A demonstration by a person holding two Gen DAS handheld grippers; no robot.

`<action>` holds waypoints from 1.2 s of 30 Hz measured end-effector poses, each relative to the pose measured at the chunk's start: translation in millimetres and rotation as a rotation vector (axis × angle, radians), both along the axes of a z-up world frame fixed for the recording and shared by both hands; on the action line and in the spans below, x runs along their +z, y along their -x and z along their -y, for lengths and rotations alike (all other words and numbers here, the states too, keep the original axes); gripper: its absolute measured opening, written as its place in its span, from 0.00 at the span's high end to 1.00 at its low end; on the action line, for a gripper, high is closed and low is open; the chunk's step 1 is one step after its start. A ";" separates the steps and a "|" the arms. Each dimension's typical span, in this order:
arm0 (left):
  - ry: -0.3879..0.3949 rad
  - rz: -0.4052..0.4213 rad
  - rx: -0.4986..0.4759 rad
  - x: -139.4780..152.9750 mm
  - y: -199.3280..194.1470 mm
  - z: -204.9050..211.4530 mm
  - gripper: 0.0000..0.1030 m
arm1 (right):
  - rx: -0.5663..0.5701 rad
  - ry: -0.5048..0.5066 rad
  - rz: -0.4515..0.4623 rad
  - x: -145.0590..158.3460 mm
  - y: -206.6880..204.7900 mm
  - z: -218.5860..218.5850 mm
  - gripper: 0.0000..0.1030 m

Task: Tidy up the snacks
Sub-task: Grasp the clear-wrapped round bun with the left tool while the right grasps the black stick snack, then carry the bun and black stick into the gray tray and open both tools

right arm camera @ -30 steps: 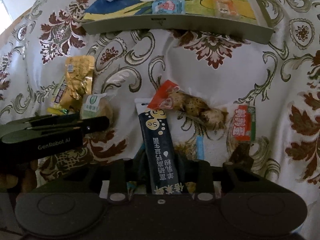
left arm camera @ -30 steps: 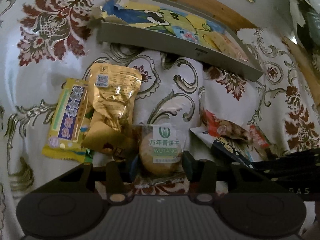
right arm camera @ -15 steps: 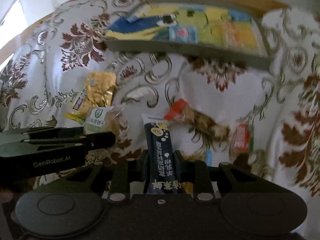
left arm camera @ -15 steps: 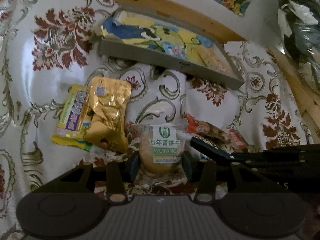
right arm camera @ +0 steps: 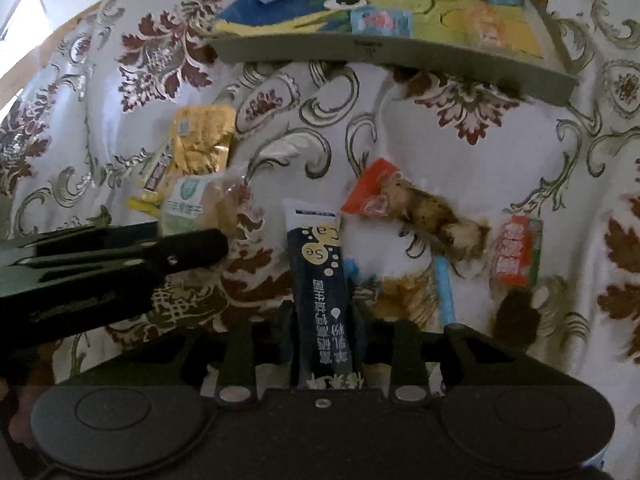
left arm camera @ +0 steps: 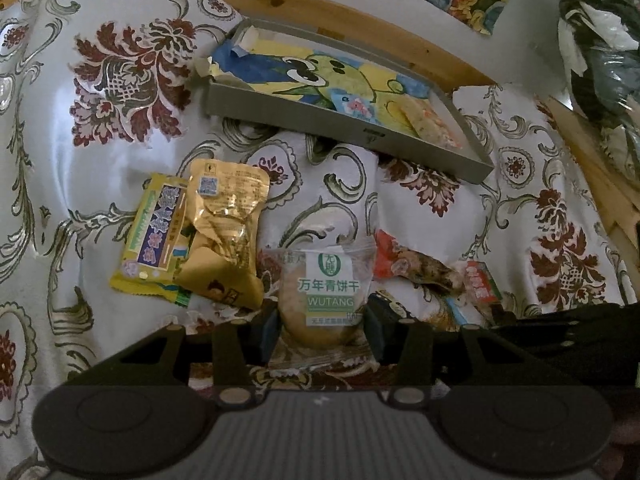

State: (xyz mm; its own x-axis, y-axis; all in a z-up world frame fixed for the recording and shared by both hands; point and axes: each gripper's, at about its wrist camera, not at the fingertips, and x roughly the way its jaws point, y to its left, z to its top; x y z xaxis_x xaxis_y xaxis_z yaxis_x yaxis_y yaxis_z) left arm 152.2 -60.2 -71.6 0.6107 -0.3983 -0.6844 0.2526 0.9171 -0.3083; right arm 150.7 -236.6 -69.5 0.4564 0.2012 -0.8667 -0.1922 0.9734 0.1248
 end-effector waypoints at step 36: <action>-0.013 0.168 0.069 50.4 -32.9 4.9 0.53 | -0.001 0.356 0.682 68.7 6.0 -14.8 0.79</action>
